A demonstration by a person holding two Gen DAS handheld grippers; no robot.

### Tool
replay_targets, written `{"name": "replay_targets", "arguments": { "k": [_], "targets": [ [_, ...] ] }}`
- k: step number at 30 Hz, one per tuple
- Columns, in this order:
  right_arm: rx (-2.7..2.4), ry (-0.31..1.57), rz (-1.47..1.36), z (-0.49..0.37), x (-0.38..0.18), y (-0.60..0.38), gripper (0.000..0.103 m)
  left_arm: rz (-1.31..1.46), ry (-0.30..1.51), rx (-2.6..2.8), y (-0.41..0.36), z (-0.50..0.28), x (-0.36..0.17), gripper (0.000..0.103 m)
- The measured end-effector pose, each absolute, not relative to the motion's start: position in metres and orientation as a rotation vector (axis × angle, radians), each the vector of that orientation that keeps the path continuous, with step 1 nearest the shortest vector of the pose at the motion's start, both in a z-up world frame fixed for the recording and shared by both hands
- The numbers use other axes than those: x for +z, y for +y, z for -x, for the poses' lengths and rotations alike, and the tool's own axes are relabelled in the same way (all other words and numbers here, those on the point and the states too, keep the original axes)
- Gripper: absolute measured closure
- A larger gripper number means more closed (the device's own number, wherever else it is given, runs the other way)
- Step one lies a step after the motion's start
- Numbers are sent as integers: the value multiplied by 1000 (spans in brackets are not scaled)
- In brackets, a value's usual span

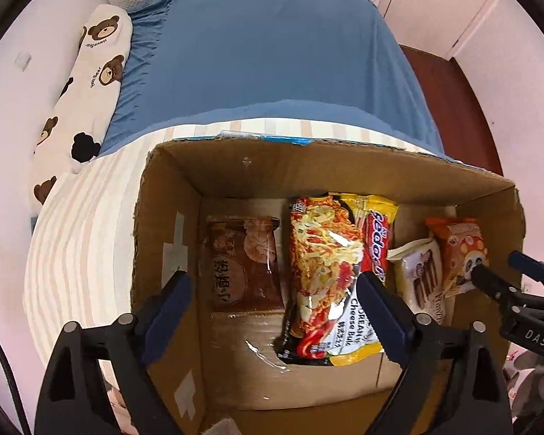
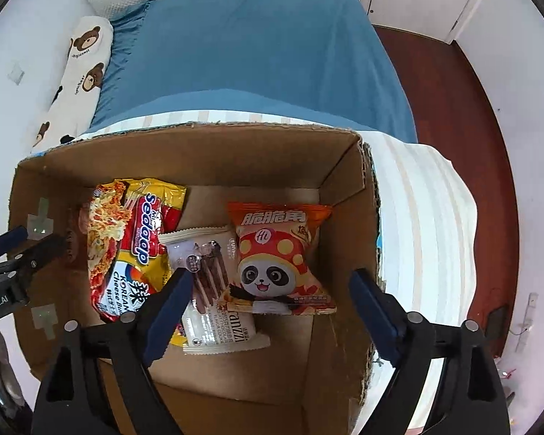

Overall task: Organize snacks
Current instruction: 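Carry both packets into the box and open both tools, then grasp the oat cookie packet with the left tool while the right tool grasps the yellow panda bag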

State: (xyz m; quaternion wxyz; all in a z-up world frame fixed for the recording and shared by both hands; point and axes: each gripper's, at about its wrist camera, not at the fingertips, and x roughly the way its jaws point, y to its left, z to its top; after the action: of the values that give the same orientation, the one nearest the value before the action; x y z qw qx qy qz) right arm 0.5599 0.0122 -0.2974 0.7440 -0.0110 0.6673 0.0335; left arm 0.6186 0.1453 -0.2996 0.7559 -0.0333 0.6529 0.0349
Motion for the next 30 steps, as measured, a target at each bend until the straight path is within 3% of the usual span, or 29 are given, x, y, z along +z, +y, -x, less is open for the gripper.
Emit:
{"name": "replay_targets", "arguments": {
  "k": [30],
  "targets": [
    [133,1116,21,-394,-199,31,12,93,1107,99,126,-444,-197,10]
  ]
}}
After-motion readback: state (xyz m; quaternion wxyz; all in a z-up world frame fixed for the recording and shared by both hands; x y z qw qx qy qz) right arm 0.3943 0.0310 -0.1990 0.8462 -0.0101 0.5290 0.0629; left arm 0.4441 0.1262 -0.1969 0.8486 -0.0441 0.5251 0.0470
